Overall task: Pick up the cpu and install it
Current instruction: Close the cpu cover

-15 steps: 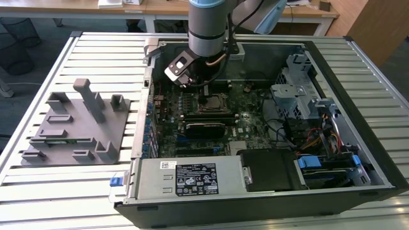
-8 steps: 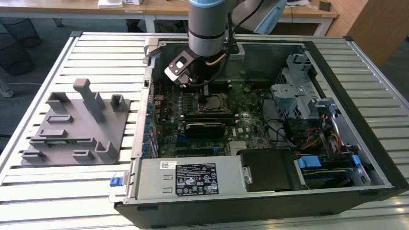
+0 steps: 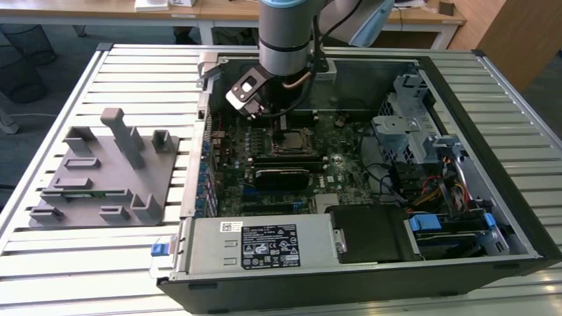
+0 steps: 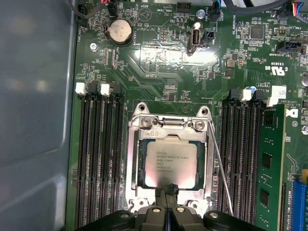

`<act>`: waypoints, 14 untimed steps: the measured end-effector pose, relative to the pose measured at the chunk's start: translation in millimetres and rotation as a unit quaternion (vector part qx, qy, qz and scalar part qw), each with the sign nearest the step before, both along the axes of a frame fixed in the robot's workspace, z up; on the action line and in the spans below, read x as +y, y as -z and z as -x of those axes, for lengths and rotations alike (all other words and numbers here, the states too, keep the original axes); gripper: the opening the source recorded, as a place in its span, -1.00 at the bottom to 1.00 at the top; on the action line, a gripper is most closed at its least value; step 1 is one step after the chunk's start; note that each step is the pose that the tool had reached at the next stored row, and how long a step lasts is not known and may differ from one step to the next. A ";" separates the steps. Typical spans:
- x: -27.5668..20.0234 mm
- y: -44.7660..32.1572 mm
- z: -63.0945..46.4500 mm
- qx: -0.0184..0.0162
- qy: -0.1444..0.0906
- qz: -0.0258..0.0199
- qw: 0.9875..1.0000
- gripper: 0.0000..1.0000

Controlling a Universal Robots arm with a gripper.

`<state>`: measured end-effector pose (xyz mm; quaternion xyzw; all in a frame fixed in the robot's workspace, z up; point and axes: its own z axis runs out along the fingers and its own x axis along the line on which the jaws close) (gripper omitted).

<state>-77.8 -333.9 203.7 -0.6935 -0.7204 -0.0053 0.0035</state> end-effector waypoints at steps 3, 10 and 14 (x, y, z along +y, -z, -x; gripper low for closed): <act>-1.7 -0.2 0.0 0.000 0.000 0.000 1.000 -0.79; -6.9 -0.1 -10.5 0.002 0.000 0.000 1.000 -0.79; -6.9 -0.1 -18.5 0.002 0.000 0.000 1.000 -0.79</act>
